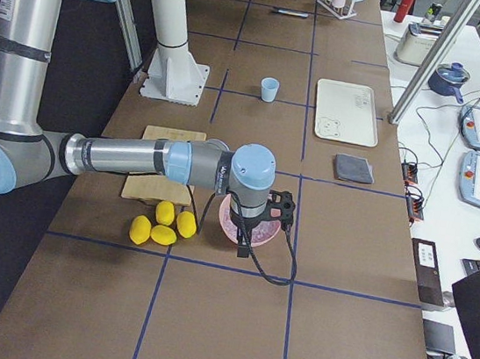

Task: Mash ice and strawberries in cup

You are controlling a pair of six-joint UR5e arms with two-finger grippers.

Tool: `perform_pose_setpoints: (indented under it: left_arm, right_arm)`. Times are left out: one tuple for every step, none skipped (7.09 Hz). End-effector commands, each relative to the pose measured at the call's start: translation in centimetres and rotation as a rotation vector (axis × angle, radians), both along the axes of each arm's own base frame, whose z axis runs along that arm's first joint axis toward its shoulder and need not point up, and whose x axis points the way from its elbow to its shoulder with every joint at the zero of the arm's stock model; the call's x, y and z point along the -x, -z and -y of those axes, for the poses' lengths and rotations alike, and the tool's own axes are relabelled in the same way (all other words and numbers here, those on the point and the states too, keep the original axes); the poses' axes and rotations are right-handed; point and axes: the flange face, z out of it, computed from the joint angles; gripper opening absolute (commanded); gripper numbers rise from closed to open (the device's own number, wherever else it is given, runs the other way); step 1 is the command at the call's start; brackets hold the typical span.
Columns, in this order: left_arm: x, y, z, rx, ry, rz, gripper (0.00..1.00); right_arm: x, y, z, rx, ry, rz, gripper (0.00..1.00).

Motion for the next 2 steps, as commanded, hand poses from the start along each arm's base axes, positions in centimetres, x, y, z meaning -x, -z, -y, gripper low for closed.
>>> perform_pose_setpoints:
  left_arm:
    - [-0.1, 0.1, -1.9, 0.002, 0.002, 0.000, 1.00]
    - [-0.2, 1.5, -4.1, -0.022, 0.003, 0.003, 1.00]
  right_arm:
    - [0.0, 0.0, 0.0, 0.002, -0.003, -0.001, 1.00]
    - [0.0, -0.1, 0.0, 0.005, -0.003, -0.001, 1.00]
